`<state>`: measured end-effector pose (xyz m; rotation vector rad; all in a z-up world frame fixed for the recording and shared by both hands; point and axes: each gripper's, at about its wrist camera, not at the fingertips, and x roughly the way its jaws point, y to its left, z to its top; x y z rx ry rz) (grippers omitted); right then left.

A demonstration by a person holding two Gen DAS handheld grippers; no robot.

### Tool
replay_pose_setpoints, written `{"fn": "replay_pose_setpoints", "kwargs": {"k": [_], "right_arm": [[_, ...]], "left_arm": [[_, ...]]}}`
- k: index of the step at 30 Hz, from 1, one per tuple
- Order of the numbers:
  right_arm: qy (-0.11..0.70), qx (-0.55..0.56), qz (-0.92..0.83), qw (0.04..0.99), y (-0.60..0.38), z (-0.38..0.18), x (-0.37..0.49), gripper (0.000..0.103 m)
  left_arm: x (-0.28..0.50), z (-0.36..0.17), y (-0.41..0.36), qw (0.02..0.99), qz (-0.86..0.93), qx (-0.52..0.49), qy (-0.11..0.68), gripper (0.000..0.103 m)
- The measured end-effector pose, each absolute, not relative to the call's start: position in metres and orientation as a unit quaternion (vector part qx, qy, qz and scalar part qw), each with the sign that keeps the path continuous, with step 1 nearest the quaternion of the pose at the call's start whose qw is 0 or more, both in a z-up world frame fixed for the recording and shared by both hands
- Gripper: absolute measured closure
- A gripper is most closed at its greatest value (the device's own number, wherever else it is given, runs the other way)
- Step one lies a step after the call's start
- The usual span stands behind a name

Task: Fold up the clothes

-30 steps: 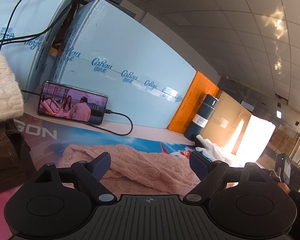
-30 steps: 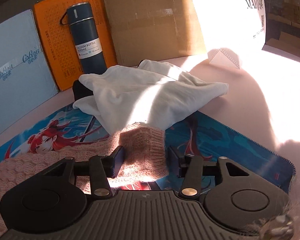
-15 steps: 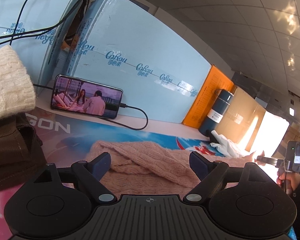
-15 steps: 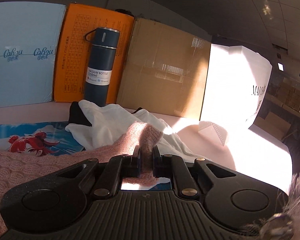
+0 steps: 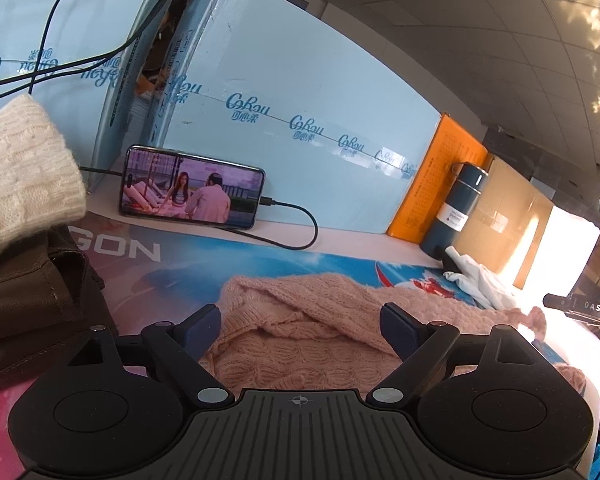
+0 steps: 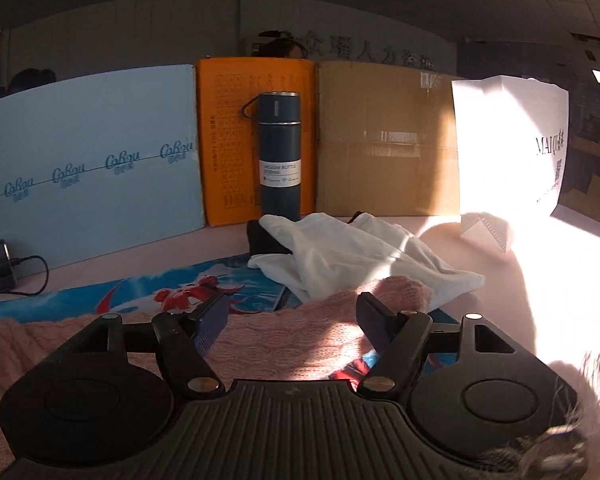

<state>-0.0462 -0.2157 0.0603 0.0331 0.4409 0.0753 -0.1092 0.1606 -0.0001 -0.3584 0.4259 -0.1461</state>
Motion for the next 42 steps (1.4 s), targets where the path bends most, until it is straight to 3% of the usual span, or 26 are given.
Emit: {"fn": "replay_pose_setpoints", "kwargs": {"k": [7, 9, 10, 11, 12, 17, 21, 22, 24, 28, 34, 36, 42], "right_arm": [[0.312, -0.007, 0.226, 0.923, -0.127, 0.025, -0.065, 0.038], [0.325, -0.024, 0.236, 0.916, -0.114, 0.017, -0.066, 0.07], [0.322, -0.026, 0.245, 0.914, -0.112, 0.017, -0.069, 0.075], [0.313, -0.027, 0.255, 0.914, -0.113, 0.019, -0.075, 0.087], [0.304, -0.023, 0.264, 0.915, -0.116, 0.022, -0.081, 0.09], [0.263, 0.006, 0.263, 0.928, -0.143, 0.045, -0.102, 0.091], [0.282, -0.02, 0.244, 0.928, -0.143, 0.028, -0.107, 0.087], [0.293, -0.025, 0.233, 0.927, -0.142, 0.022, -0.106, 0.084], [0.302, -0.021, 0.216, 0.928, -0.144, 0.014, -0.104, 0.064], [0.269, 0.053, 0.169, 0.947, -0.183, 0.022, -0.093, 0.048], [0.218, 0.154, -0.07, 0.961, -0.285, 0.029, -0.047, 0.051], [0.226, 0.195, -0.143, 0.944, -0.319, 0.024, -0.031, 0.065], [0.261, 0.383, -0.129, 0.876, -0.383, -0.002, -0.01, 0.064]], "left_arm": [[-0.113, 0.003, 0.159, 0.962, -0.078, -0.169, 0.198, 0.014], [-0.115, 0.004, 0.159, 0.963, -0.078, -0.169, 0.194, 0.013], [-0.116, 0.005, 0.159, 0.964, -0.079, -0.169, 0.192, 0.013], [-0.116, 0.005, 0.16, 0.964, -0.08, -0.169, 0.19, 0.013], [-0.116, 0.005, 0.16, 0.964, -0.081, -0.169, 0.19, 0.013], [-0.118, 0.006, 0.157, 0.965, -0.085, -0.163, 0.187, 0.013], [-0.117, 0.006, 0.152, 0.966, -0.096, -0.148, 0.19, 0.013], [-0.118, 0.006, 0.151, 0.966, -0.098, -0.145, 0.19, 0.013], [-0.118, 0.006, 0.149, 0.967, -0.103, -0.139, 0.189, 0.013], [-0.118, 0.006, 0.149, 0.966, -0.105, -0.14, 0.191, 0.013], [-0.117, 0.005, 0.15, 0.965, -0.106, -0.144, 0.193, 0.013], [-0.116, 0.005, 0.151, 0.964, -0.105, -0.146, 0.195, 0.013], [-0.112, 0.001, 0.156, 0.959, -0.1, -0.165, 0.208, 0.013]]}}
